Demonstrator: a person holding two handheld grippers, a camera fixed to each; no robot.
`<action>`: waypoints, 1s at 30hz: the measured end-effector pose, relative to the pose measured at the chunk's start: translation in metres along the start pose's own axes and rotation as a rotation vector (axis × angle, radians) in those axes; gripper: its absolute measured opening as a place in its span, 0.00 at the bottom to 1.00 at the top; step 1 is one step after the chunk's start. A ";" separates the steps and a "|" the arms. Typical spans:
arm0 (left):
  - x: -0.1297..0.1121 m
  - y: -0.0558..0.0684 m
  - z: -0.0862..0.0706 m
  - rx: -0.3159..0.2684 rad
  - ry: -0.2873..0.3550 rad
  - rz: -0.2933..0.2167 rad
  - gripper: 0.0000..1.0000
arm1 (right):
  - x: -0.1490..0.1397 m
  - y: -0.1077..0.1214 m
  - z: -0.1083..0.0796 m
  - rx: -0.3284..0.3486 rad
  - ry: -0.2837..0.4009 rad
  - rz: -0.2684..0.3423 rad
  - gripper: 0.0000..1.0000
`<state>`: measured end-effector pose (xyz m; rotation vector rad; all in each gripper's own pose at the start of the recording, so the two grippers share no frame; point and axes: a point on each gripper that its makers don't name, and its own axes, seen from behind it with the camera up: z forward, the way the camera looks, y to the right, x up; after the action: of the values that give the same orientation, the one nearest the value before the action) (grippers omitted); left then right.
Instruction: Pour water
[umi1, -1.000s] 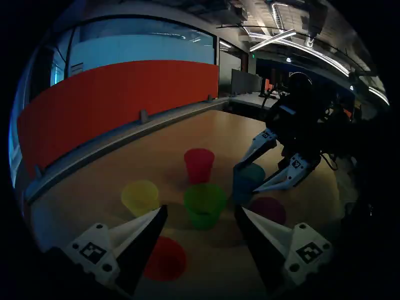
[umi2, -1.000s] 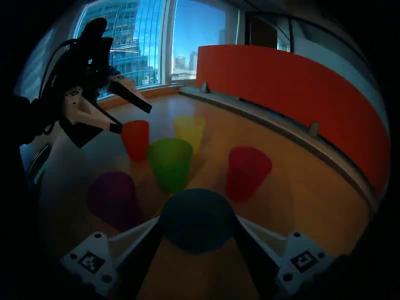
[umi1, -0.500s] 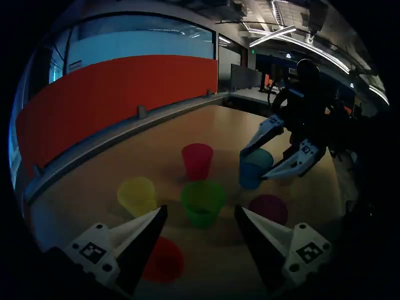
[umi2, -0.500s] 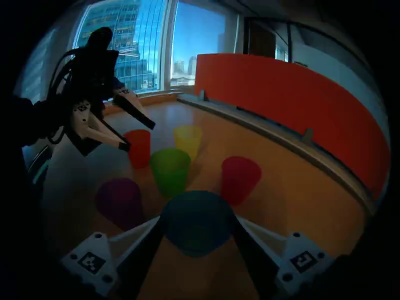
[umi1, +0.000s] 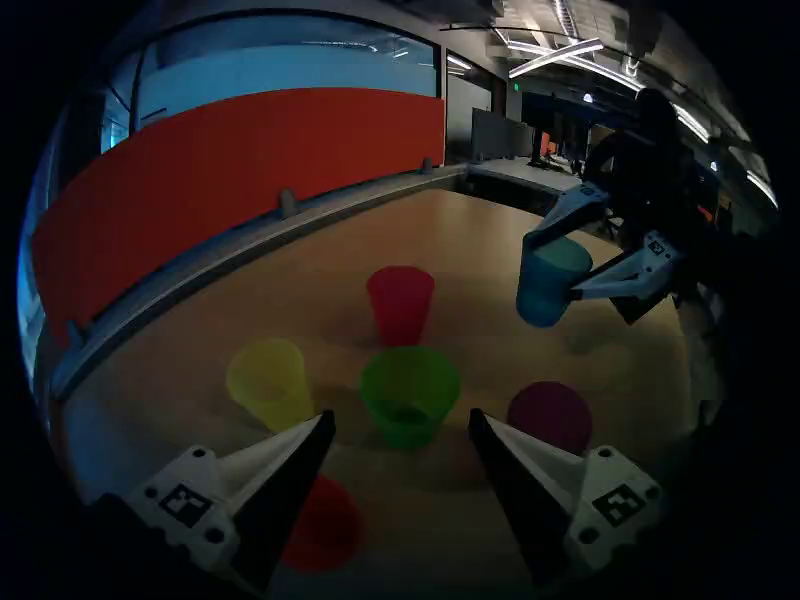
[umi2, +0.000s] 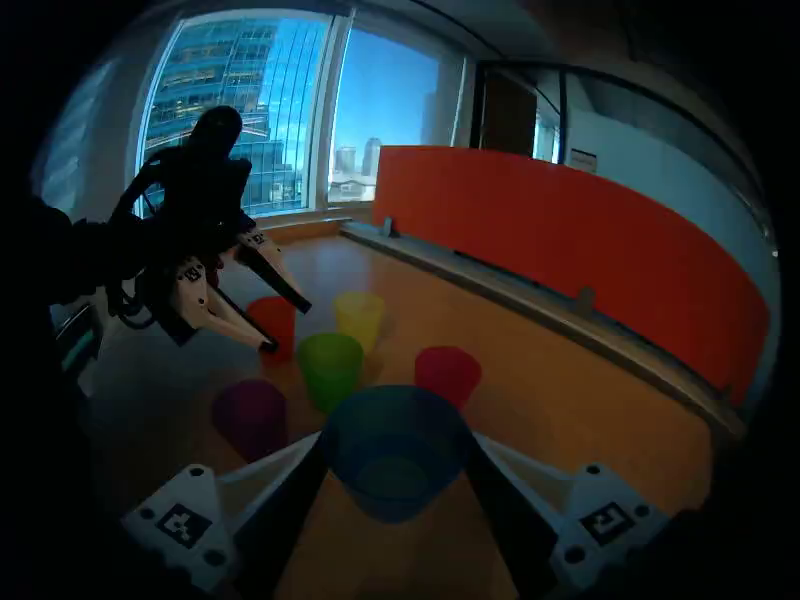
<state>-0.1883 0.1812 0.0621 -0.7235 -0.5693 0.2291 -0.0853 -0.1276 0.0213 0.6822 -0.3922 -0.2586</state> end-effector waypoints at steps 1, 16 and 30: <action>-0.001 0.001 0.002 0.000 -0.006 0.002 0.99 | 0.000 0.001 -0.003 -0.004 0.003 0.001 0.93; -0.006 0.002 0.028 0.028 -0.062 0.008 0.99 | 0.001 0.010 -0.033 -0.042 0.022 -0.001 0.93; -0.009 0.000 0.052 0.043 -0.075 -0.016 0.99 | -0.004 0.018 -0.048 -0.067 0.028 0.011 0.92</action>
<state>-0.2248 0.2070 0.0901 -0.6708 -0.6396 0.2537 -0.0665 -0.0857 -0.0024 0.6166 -0.3593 -0.2505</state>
